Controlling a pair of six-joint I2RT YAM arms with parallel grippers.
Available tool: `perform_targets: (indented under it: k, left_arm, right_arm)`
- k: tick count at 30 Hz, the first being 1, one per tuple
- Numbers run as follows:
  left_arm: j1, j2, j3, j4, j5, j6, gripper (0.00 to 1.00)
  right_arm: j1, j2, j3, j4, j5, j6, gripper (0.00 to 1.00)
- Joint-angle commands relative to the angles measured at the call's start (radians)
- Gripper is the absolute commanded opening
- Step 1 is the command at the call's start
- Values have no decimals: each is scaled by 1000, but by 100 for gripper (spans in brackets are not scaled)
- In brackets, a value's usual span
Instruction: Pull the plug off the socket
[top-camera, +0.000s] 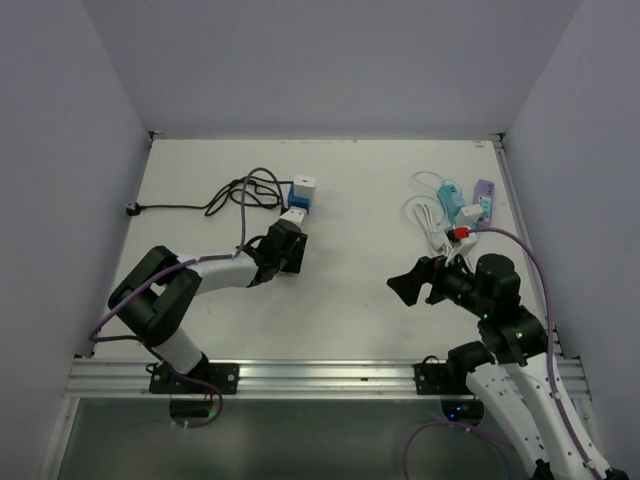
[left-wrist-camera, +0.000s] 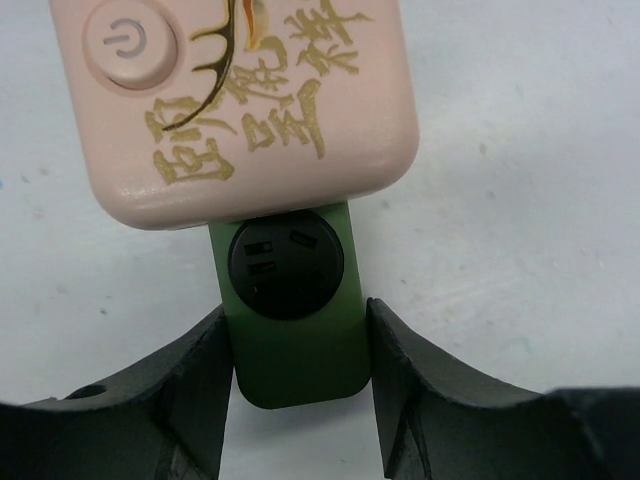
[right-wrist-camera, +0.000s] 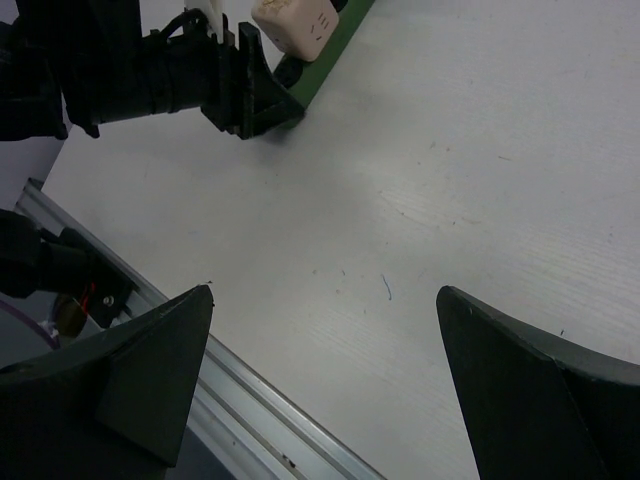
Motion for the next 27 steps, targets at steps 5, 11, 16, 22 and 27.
perform_targets:
  k: [5, 11, 16, 22, 27]
  left_arm:
    - [-203, -84, -67, -47, 145, -10, 7]
    - [-283, -225, -157, -154, 136, -51, 18]
    - [-288, -341, -222, -199, 118, -58, 36]
    - [-288, -427, -240, -197, 110, -70, 89]
    - [-288, -510, -193, -217, 84, -67, 100]
  right_arm:
    - [6, -46, 56, -63, 32, 0, 99]
    - [6, -68, 59, -82, 42, 23, 99]
    - [5, -66, 36, -62, 29, 28, 99]
    - [5, 39, 42, -8, 17, 3, 99]
    - [6, 176, 85, 32, 22, -38, 99]
